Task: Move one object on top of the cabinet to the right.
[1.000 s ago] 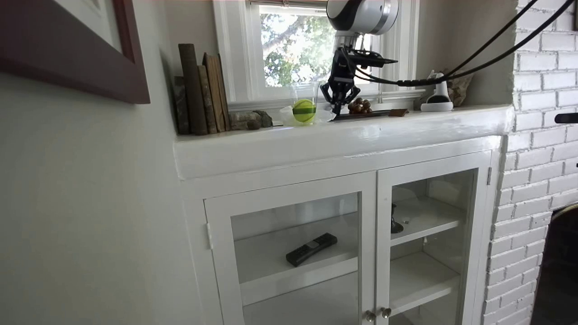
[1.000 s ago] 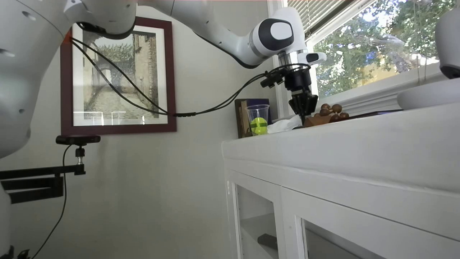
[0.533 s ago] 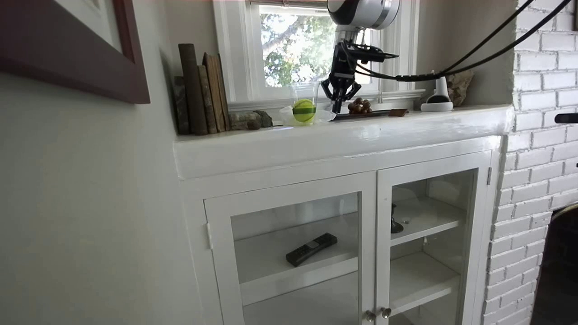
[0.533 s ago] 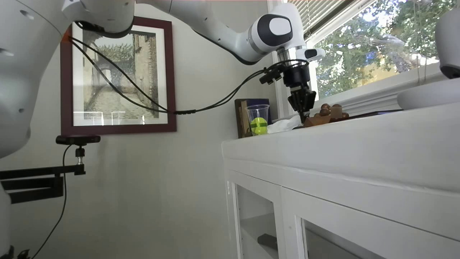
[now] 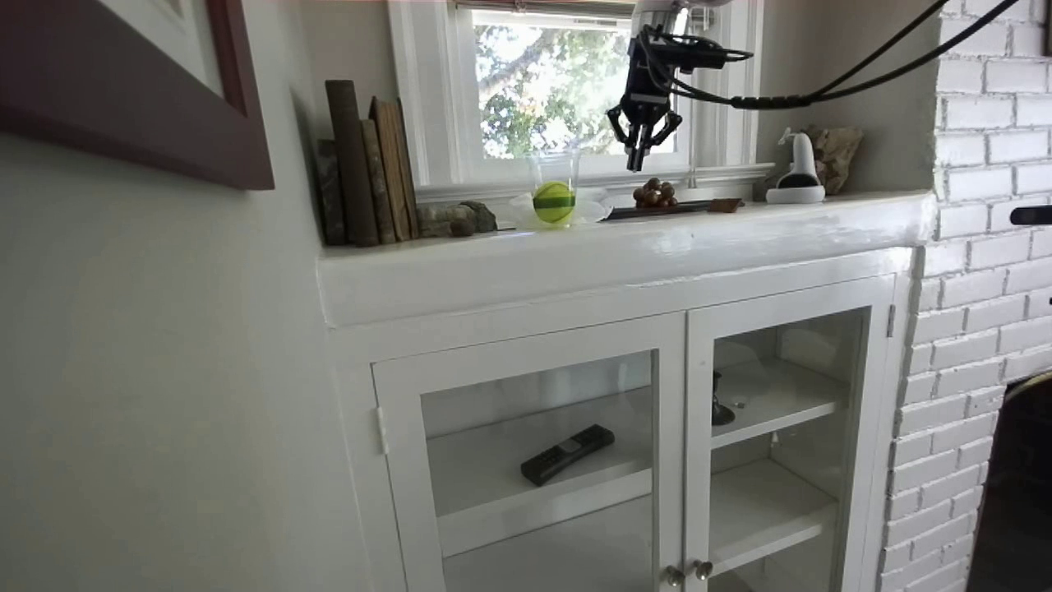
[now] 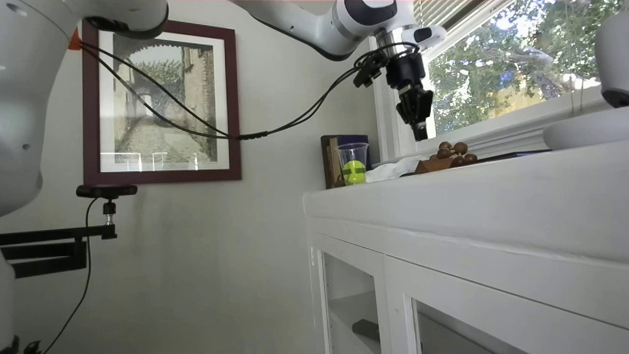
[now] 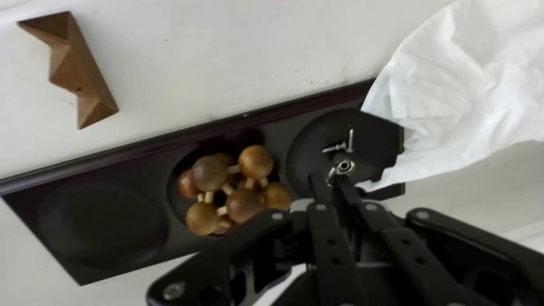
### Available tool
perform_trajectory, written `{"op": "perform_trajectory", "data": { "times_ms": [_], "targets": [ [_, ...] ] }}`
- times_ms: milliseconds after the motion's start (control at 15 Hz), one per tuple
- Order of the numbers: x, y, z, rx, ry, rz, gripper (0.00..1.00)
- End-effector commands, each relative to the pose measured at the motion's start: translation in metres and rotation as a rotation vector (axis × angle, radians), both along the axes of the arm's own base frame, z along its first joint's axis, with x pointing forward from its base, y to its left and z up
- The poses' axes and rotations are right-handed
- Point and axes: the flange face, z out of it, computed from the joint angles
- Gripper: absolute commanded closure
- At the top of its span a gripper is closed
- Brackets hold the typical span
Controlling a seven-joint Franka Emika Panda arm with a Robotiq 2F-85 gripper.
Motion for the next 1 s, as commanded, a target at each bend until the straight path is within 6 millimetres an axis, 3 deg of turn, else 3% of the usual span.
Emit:
{"op": "perform_trajectory", "data": {
  "times_ms": [0, 467, 933],
  "targets": [
    [-0.021, -0.038, 0.017, -0.013, -0.013, -0.109, 0.98],
    [-0.046, -0.114, 0.008, -0.016, -0.017, -0.286, 0.98],
    [-0.046, -0.143, -0.028, -0.042, -0.041, -0.346, 0.98]
  ]
}}
